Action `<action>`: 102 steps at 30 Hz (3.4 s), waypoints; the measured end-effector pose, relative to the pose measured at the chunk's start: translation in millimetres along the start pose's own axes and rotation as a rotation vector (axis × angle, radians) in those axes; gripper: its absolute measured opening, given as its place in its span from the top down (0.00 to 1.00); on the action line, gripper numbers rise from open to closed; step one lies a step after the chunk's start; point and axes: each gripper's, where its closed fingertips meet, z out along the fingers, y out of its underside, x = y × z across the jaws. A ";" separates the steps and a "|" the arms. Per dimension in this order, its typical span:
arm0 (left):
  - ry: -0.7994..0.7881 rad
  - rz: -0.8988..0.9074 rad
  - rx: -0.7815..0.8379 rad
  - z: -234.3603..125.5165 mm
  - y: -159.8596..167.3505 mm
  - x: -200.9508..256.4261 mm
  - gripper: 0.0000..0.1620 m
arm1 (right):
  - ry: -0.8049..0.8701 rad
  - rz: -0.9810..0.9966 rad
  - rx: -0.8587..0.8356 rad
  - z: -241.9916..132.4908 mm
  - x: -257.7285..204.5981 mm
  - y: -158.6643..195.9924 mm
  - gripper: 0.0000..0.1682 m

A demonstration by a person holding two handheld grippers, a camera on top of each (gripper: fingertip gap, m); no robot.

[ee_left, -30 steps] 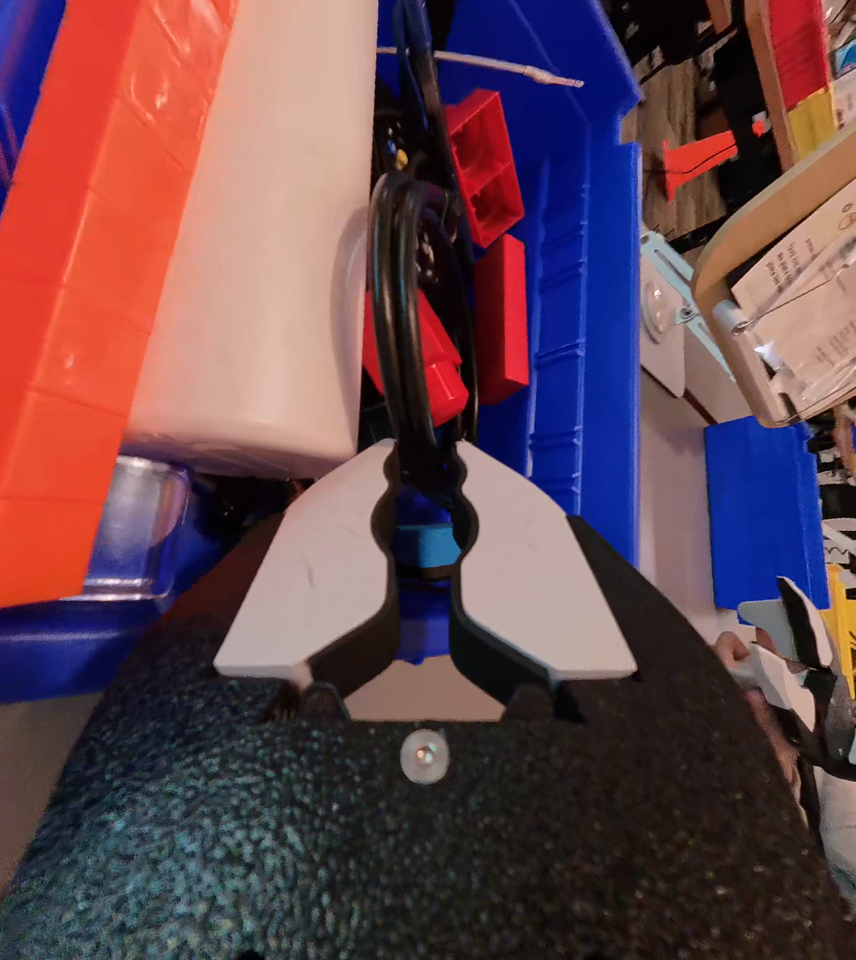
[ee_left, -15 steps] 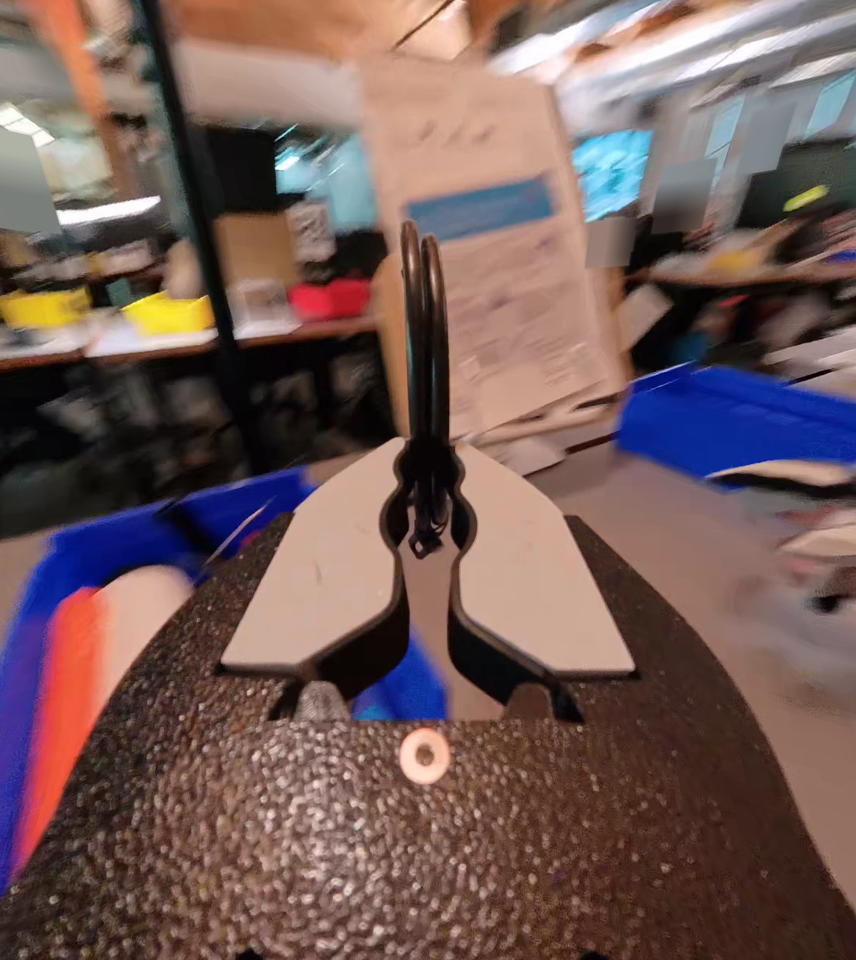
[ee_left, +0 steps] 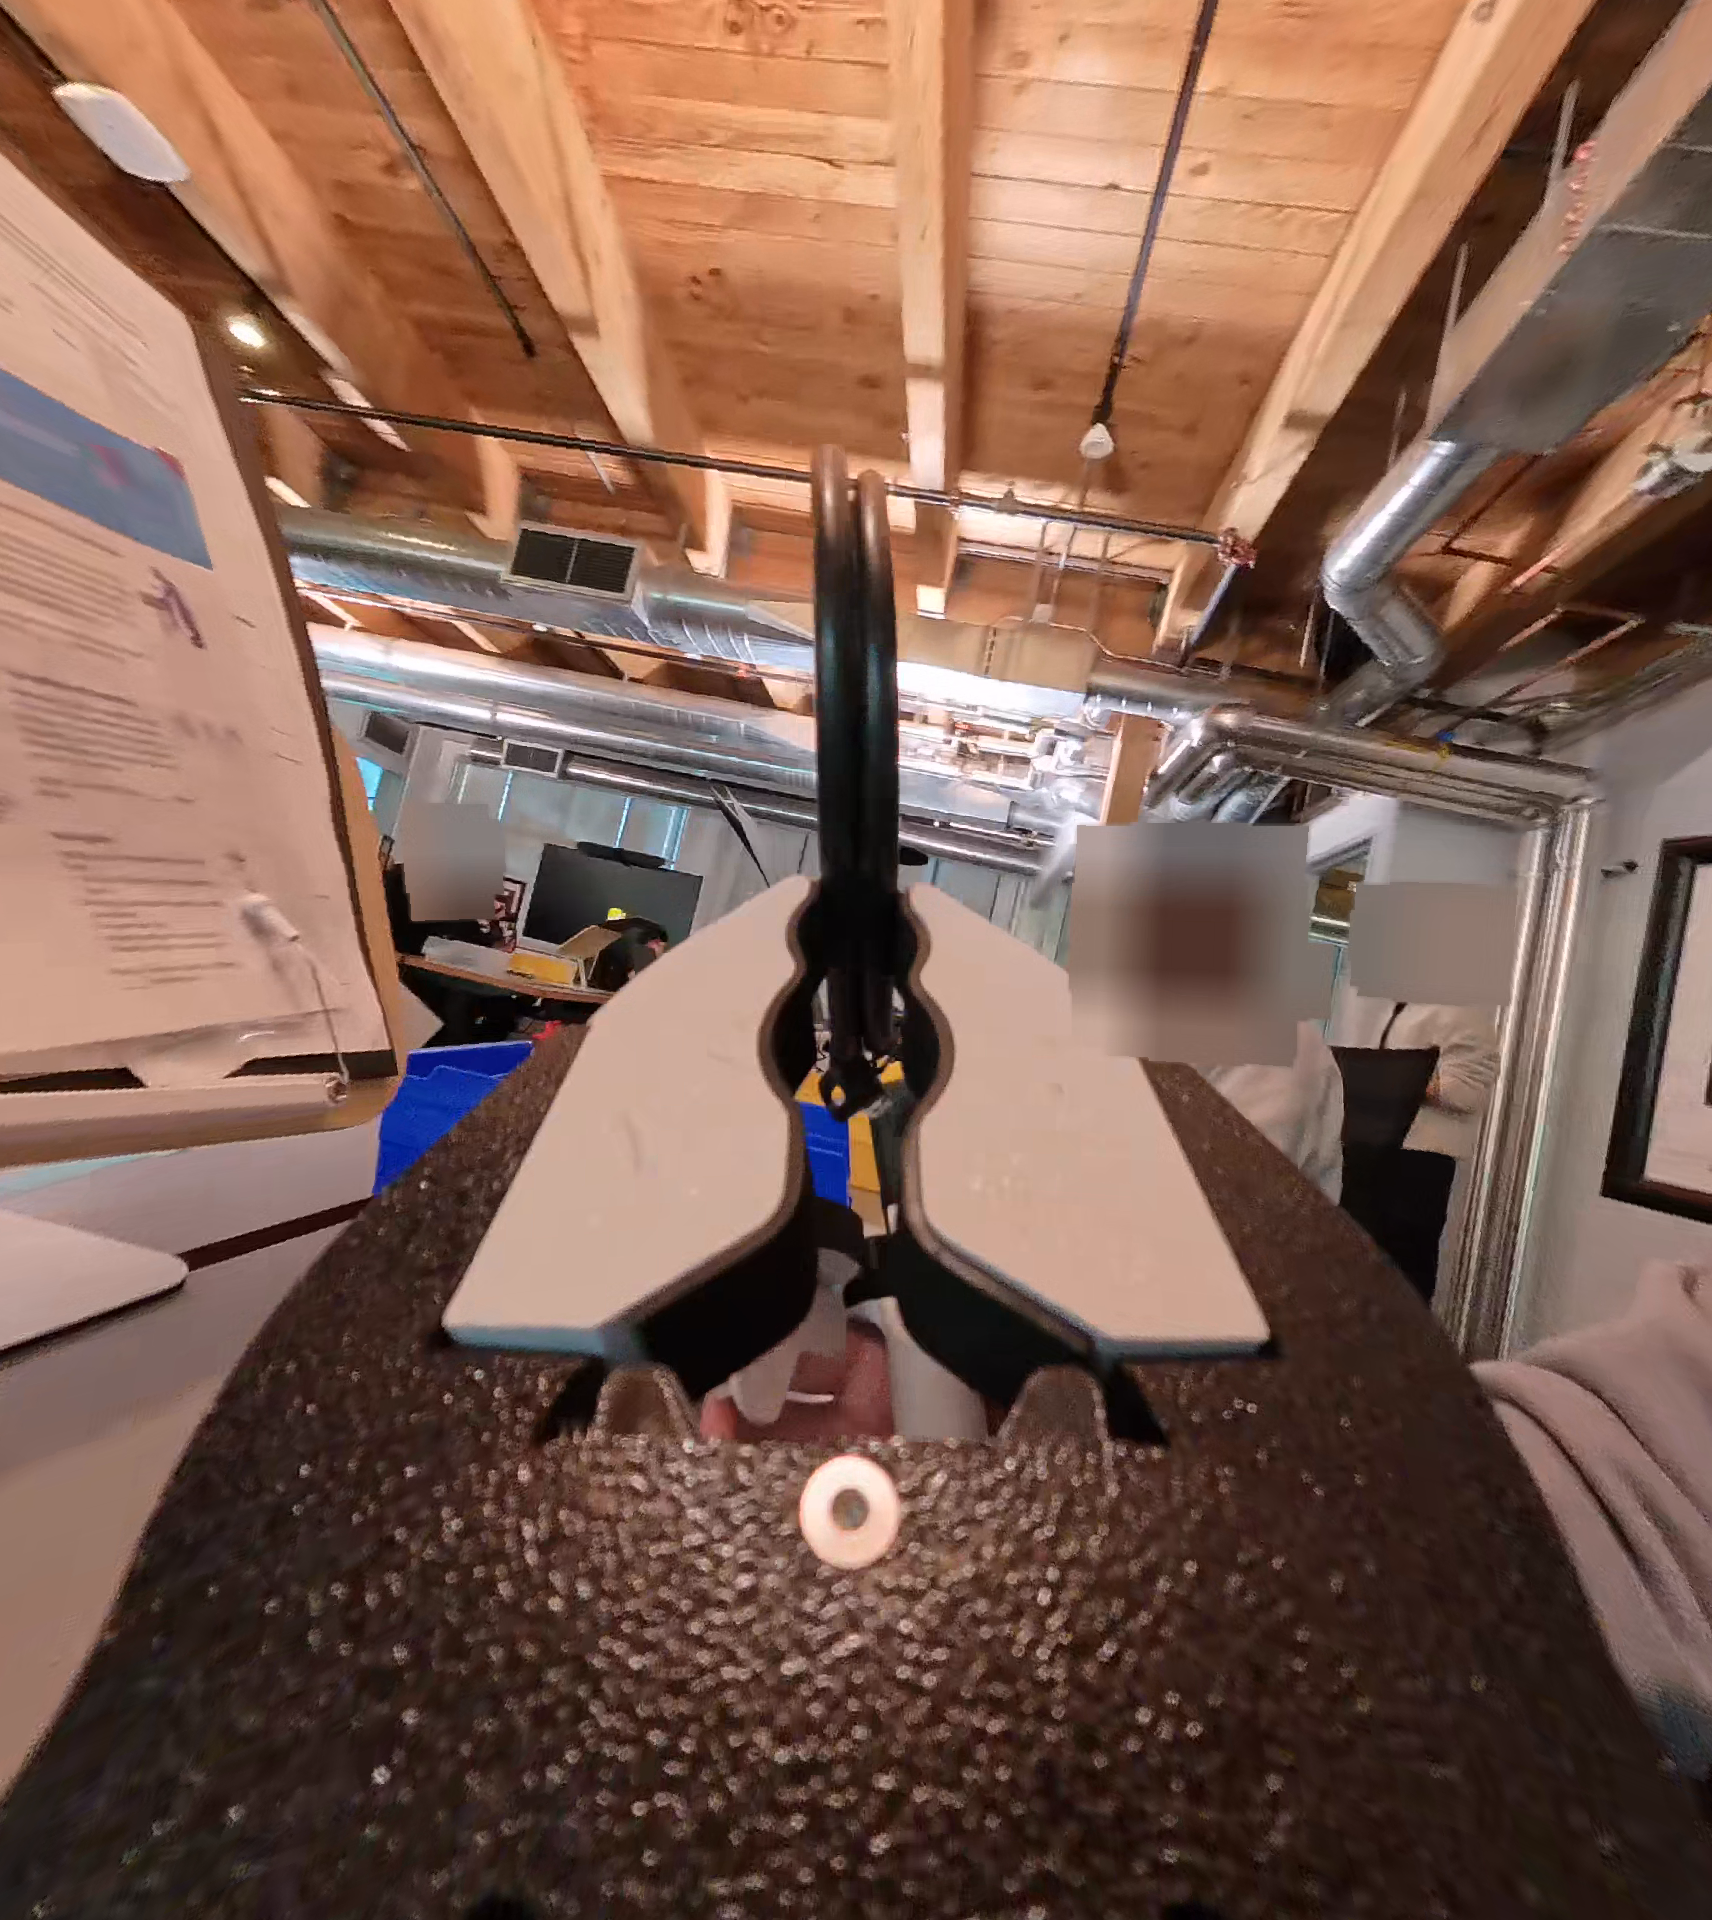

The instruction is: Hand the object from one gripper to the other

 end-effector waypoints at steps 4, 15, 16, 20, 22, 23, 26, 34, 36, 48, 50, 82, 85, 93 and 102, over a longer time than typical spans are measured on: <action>0.019 -0.088 0.059 -4.5 11.6 0.7 0.93 | -0.038 -0.028 0.039 -0.2 -6.6 -0.9 0.79; 0.001 -0.140 0.078 -8.9 25.4 -2.5 0.93 | -0.037 -0.055 -0.014 -1.0 -6.1 6.2 0.91; 0.000 -0.142 0.072 -8.7 26.0 -2.5 0.93 | -0.039 -0.072 -0.028 -1.2 -6.6 4.7 0.91; -0.039 -0.070 -0.026 -5.2 27.0 -2.2 0.90 | -0.056 -0.090 -0.074 -6.8 -6.0 -7.0 0.92; -0.137 0.042 -0.051 -12.4 12.3 -10.5 0.75 | -0.068 -0.128 -0.169 -16.0 -2.4 -11.3 0.92; -0.174 0.116 -0.107 -17.7 7.9 -13.7 0.74 | -0.065 -0.177 -0.236 -22.7 0.0 -11.3 0.92; -0.217 0.269 -0.364 -33.0 13.0 -17.3 0.65 | -0.097 -0.250 -0.522 -50.2 1.6 6.0 0.92; -0.029 0.197 -0.528 -39.1 45.1 6.8 0.91 | -0.171 -0.156 -0.610 -65.4 -2.8 20.6 0.92; -0.052 0.163 -0.508 -38.0 45.8 1.5 0.88 | -0.167 -0.152 -0.602 -64.3 -2.7 18.8 0.92; -0.222 0.020 -0.062 -22.0 12.0 -20.3 0.94 | -0.009 -0.139 -0.329 -45.3 16.2 -5.8 0.77; -0.239 -0.035 0.024 -23.0 8.9 -22.8 0.94 | -0.044 -0.121 -0.284 -38.1 8.2 -6.2 0.78; -0.076 0.051 -0.407 -23.9 41.5 5.7 0.93 | -0.038 -0.189 -0.445 -49.9 5.9 -7.0 0.90; -0.116 -0.069 -0.150 -17.0 10.6 0.2 0.93 | 0.010 -0.250 -0.297 -40.5 6.9 -19.4 0.79; -0.114 -0.228 0.177 -19.5 -5.2 -7.0 0.93 | 0.005 -0.190 -0.148 -11.5 -9.9 -5.2 0.76; -0.081 -0.122 -0.011 -6.6 22.0 4.3 0.92 | -0.056 -0.167 -0.221 -11.7 -16.1 -2.0 0.93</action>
